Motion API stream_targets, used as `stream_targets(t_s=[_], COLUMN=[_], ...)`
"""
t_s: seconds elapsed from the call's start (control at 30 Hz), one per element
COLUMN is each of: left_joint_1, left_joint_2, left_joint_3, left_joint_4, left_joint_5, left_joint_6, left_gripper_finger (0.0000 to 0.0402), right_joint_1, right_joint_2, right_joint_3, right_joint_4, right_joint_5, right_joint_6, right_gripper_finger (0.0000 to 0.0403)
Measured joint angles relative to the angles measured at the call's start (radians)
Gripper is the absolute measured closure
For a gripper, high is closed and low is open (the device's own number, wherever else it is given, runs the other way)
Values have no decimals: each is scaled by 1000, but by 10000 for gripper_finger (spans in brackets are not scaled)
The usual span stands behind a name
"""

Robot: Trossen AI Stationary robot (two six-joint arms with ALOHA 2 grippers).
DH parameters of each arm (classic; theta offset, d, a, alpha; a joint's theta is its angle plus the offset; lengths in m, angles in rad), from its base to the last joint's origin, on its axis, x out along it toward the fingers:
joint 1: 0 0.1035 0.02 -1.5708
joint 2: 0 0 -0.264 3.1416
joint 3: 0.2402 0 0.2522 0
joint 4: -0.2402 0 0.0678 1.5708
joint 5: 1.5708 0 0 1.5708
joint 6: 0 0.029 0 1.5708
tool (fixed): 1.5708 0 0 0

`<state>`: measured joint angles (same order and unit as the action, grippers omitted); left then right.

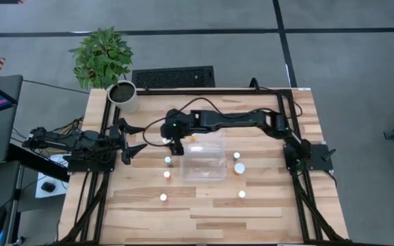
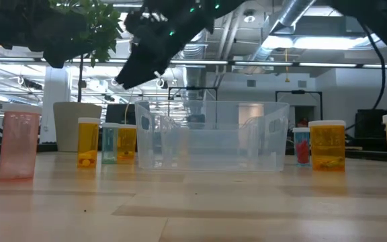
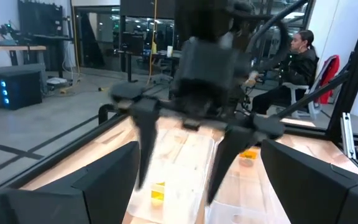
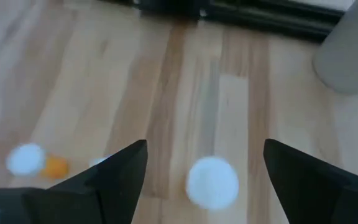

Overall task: Pick and place medicine bottles into bin by pill shape (circle, oval)
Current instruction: Put the orange capsule bottle into the bottom transparent bin

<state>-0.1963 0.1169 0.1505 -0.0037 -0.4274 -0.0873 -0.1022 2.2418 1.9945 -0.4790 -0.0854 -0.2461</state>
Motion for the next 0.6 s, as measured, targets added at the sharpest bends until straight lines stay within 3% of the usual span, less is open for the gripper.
stream_targets(t_s=[0.23, 0.6], left_joint_1=[0, 0], left_joint_2=[-1, -1], left_joint_3=[0, 0], left_joint_4=[-7, -4], left_joint_5=[2, 5], left_joint_6=[1, 1], left_gripper_finger=[72, 72], right_joint_1=[-22, -33], right_joint_2=[91, 134], right_joint_3=[91, 94], right_joint_4=[-44, -55], right_joint_5=[-27, -29], right_joint_6=[9, 11], right_gripper_finger=[75, 76])
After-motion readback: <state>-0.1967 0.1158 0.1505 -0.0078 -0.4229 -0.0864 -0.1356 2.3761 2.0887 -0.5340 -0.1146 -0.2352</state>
